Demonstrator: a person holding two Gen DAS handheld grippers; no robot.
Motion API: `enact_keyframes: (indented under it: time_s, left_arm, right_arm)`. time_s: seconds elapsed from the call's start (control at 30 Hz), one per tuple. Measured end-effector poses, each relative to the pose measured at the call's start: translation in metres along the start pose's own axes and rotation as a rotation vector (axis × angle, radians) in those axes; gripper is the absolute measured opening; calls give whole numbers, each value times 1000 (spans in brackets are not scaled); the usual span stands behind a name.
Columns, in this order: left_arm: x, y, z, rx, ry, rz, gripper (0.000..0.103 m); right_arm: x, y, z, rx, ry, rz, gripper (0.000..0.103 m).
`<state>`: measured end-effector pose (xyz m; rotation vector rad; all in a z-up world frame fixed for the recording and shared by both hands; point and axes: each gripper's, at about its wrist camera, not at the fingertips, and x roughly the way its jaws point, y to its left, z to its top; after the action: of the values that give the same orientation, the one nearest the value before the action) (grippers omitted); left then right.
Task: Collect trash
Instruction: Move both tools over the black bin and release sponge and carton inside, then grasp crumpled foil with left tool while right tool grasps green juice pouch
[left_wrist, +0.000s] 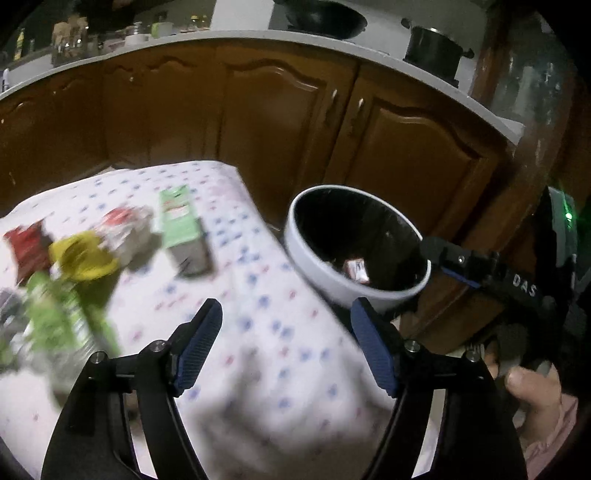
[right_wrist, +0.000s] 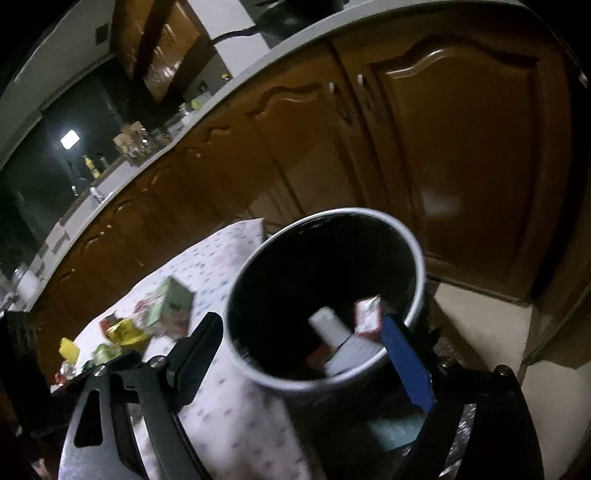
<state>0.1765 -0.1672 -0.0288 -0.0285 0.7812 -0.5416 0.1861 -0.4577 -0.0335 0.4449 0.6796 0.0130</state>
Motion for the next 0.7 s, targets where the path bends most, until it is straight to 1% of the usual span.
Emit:
enact_keyframes:
  time_s: [0.1, 0.13, 0.3, 0.4, 0.47, 0.6, 0.7]
  left_arm:
    - [-22, 15, -17, -12, -17, 16, 74]
    - [-32, 23, -23, -20, -27, 35, 74]
    - [-67, 65, -48, -107, -62, 84, 74]
    - [-83, 89, -58, -151, -74, 112, 74]
    - [-93, 104, -63, -175, -81, 125, 74]
    - [-106, 121, -70, -209, -90, 139, 74]
    - [-114, 134, -75, -229, -102, 166, 74]
  right_arm:
    - [-5, 14, -15, -4, 6, 26, 91]
    - [-5, 20, -20, -9, 12, 34, 91]
    - [-6, 44, -45, -20, 41, 77, 92]
    - [-1, 62, -62, -52, 67, 105, 92]
    - [5, 73, -72, -63, 101, 122, 92]
    - [13, 98, -86, -85, 144, 165, 92]
    - [17, 120, -92, -114, 162, 193, 92]
